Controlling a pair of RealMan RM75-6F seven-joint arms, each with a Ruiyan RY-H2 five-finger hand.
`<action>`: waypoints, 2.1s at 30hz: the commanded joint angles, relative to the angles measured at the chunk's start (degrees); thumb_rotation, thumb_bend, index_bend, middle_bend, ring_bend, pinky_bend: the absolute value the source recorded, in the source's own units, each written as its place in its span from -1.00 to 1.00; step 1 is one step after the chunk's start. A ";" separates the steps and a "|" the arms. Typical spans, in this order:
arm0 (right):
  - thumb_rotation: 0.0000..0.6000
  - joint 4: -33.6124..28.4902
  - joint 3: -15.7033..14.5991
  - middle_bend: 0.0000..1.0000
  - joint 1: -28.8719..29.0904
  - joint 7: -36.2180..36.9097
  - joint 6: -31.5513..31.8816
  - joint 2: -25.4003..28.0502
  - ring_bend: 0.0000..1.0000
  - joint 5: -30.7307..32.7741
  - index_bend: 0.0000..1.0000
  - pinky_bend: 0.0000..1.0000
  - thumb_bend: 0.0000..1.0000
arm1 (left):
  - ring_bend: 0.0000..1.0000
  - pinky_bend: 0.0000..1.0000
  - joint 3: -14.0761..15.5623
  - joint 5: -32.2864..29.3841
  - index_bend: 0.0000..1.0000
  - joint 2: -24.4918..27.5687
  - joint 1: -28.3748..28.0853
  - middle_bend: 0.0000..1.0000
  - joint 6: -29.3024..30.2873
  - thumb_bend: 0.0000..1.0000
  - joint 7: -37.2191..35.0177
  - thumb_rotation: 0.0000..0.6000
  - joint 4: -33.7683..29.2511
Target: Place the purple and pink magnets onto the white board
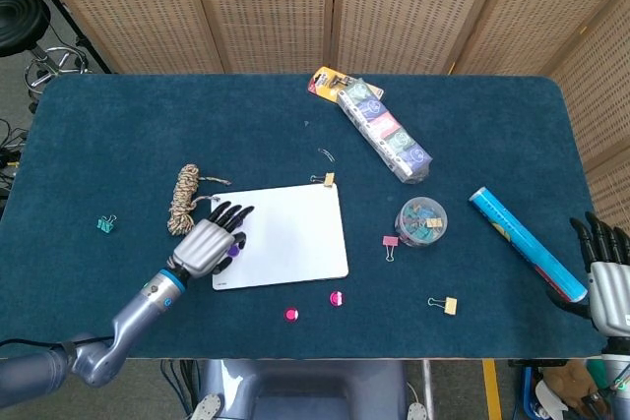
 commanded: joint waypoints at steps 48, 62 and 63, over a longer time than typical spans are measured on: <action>1.00 0.13 -0.40 -1.00 0.34 -0.68 -0.75 -0.49 -1.00 -0.02 -1.00 -1.00 -1.00 | -1.00 -1.00 6.73 6.37 -0.40 1.05 -1.58 -1.00 0.16 -0.27 0.21 1.00 -12.58; 1.00 0.18 -0.11 -1.00 0.19 0.24 -0.56 -0.02 -1.00 0.34 -1.00 -1.00 -1.00 | -1.00 -1.00 6.77 4.92 -0.37 -2.04 -3.27 -1.00 -3.03 -0.27 6.89 1.00 -13.60; 1.00 0.17 -0.09 -1.00 0.18 0.29 -0.55 0.00 -1.00 0.35 -1.00 -1.00 -1.00 | -1.00 -1.00 6.85 5.28 -0.37 -2.18 -3.52 -1.00 -3.24 -0.27 6.62 1.00 -13.42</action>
